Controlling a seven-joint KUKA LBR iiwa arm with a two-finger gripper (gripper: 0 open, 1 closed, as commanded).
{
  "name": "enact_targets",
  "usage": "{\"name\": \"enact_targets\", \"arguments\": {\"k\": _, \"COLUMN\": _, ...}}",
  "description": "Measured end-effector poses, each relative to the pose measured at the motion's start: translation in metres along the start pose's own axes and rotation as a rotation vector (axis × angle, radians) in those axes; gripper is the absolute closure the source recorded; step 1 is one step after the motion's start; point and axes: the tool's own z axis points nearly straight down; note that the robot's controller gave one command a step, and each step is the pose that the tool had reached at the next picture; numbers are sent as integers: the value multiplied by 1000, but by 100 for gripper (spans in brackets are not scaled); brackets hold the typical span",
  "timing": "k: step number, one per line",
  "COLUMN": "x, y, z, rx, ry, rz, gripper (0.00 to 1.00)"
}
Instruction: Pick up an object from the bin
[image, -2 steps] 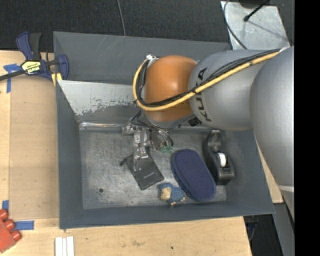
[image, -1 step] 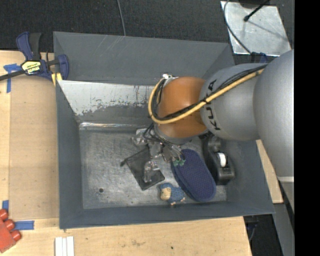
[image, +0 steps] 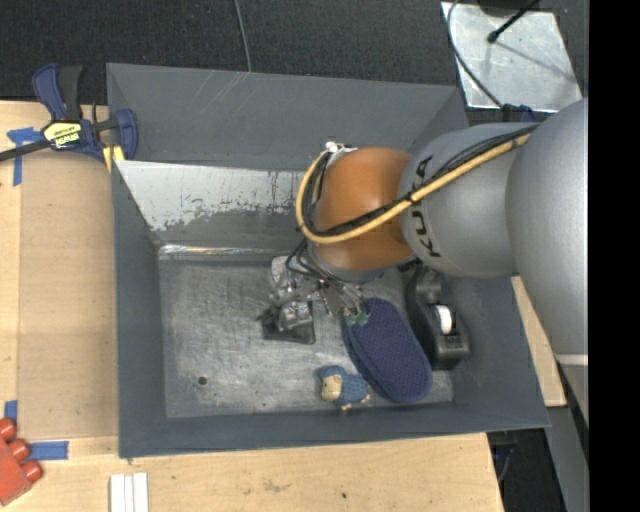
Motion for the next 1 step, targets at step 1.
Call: {"name": "enact_targets", "arguments": {"k": 1, "x": -4, "y": -4, "z": -142, "rx": 3, "ry": 14, "rz": -14, "gripper": 100}}
